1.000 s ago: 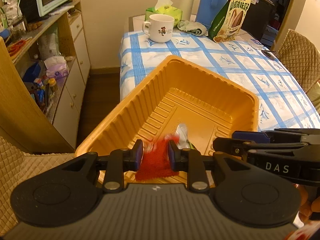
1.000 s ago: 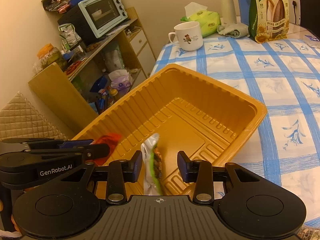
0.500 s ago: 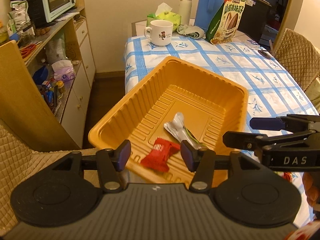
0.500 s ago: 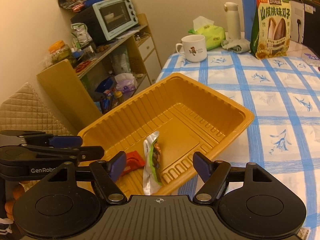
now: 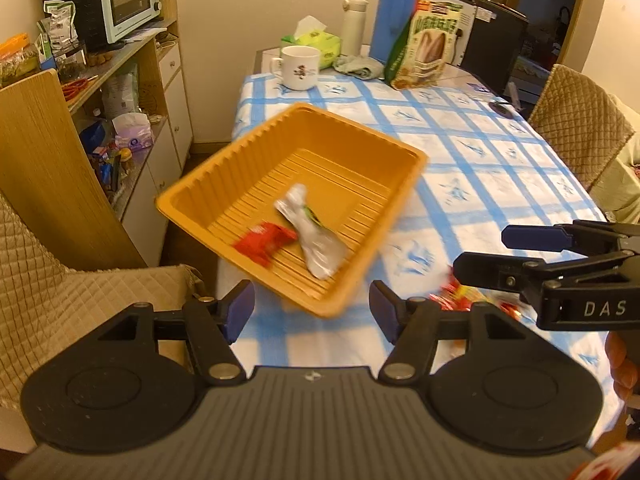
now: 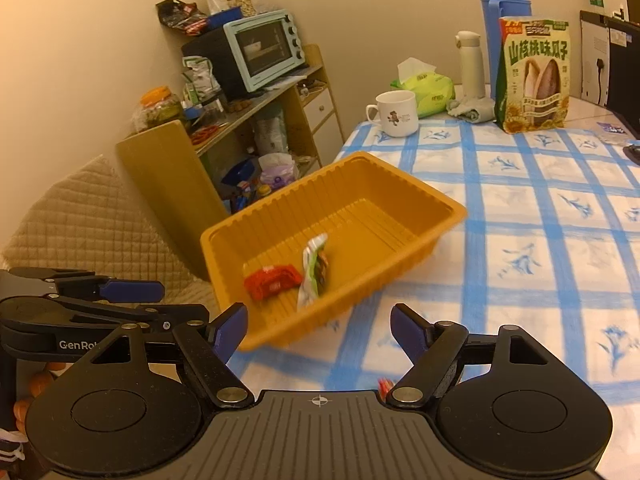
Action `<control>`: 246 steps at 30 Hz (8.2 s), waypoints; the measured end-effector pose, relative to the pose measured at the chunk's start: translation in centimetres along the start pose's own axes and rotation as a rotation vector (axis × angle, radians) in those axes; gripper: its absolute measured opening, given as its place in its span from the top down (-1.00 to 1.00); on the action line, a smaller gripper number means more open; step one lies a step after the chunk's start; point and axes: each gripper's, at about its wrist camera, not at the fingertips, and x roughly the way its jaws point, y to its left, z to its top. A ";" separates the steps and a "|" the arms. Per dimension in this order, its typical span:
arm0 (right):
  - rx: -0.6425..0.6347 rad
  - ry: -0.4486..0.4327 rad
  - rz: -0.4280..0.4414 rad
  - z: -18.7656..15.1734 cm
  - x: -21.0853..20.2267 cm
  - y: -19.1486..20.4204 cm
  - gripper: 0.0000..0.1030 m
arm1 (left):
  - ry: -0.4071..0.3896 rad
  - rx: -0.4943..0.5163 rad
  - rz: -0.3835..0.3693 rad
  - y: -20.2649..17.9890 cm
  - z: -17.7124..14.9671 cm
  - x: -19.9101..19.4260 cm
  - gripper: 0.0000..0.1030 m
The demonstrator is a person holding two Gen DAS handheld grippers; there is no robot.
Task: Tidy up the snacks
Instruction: 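Open the left tool to drop the red candy into the basket, withdraw, then reach the left tool to the small clear-wrapped candy and grasp it, then grasp the clear packet of dark nuts with the right tool, then carry the small candy with the left tool while the right tool drops the nut packet into the basket, then open the left tool to drop the small candy into the basket, then withdraw both tools from the basket toward the remaining snacks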
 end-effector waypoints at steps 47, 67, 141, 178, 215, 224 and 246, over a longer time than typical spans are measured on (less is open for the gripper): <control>0.010 0.107 -0.113 -11.2 -8.3 -11.0 -0.51 | 0.071 0.068 -0.054 -13.6 -8.1 3.3 -0.07; 0.109 0.151 -0.198 -11.4 -6.9 -13.6 -0.51 | 0.108 0.159 -0.093 -13.3 -7.2 10.7 0.08; -0.156 0.116 0.050 -0.1 -0.1 -7.6 0.26 | -0.046 -0.032 -0.002 -3.5 -0.5 1.4 0.80; -0.122 0.061 -0.059 10.1 15.9 -4.4 0.26 | -0.013 0.010 -0.035 3.7 11.6 13.2 0.80; -0.057 0.094 -0.073 9.5 16.5 -5.9 0.26 | -0.013 0.011 -0.036 3.7 12.7 15.2 0.53; -0.067 0.078 -0.034 8.5 14.7 -4.9 -0.25 | -0.001 -0.042 0.004 5.4 11.5 13.0 0.00; -0.010 -0.021 0.002 4.4 3.5 -4.8 -0.59 | -0.059 -0.071 -0.005 0.5 5.0 2.5 -0.44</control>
